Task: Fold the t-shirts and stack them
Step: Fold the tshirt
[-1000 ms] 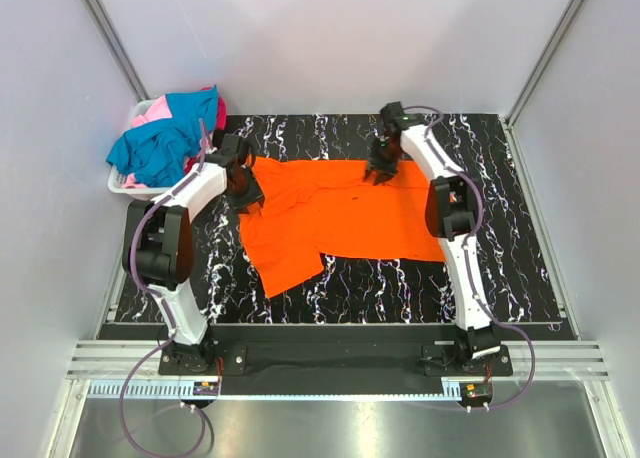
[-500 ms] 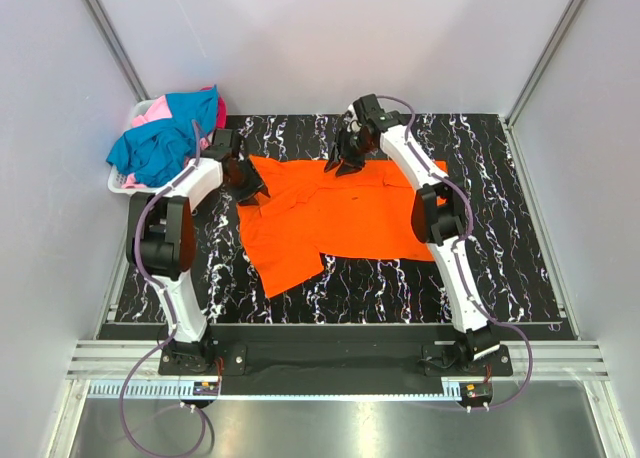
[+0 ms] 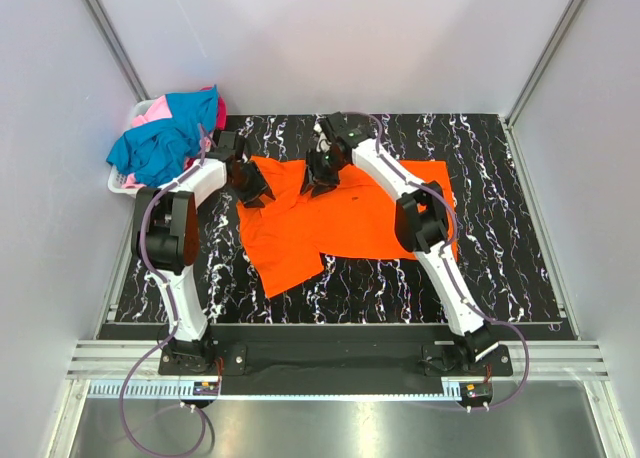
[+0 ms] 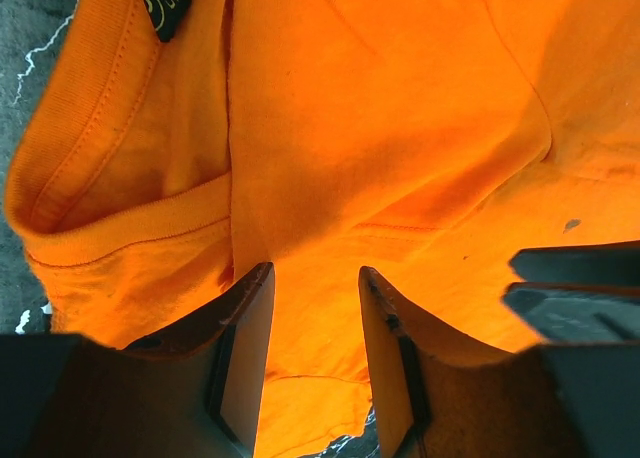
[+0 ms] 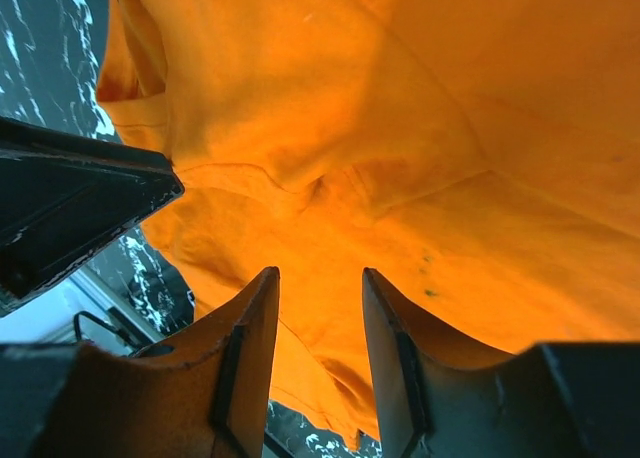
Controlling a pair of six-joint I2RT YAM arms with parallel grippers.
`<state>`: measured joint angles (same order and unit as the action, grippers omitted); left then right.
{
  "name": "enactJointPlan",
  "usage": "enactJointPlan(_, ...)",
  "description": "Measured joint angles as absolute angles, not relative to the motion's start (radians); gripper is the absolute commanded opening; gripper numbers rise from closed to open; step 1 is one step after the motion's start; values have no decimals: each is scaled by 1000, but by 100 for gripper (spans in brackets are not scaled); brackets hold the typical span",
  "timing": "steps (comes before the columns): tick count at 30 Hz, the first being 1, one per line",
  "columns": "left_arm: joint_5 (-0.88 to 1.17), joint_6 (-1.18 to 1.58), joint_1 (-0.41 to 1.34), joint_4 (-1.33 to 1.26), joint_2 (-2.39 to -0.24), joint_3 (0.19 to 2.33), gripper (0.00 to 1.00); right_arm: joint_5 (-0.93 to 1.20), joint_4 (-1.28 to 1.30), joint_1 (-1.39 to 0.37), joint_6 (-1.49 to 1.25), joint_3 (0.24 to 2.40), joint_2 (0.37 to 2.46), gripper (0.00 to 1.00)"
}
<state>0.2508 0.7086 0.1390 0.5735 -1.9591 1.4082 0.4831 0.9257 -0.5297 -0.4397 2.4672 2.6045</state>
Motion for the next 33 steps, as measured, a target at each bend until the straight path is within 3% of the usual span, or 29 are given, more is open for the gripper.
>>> enactJointPlan(11,250,707,139,573,-1959,1396,43,380,928,-558,-419,2466,2658,45)
enactJointPlan(33,250,690,127,573,-1959,1379,43,377,933,-556,-414,2533,2696,42)
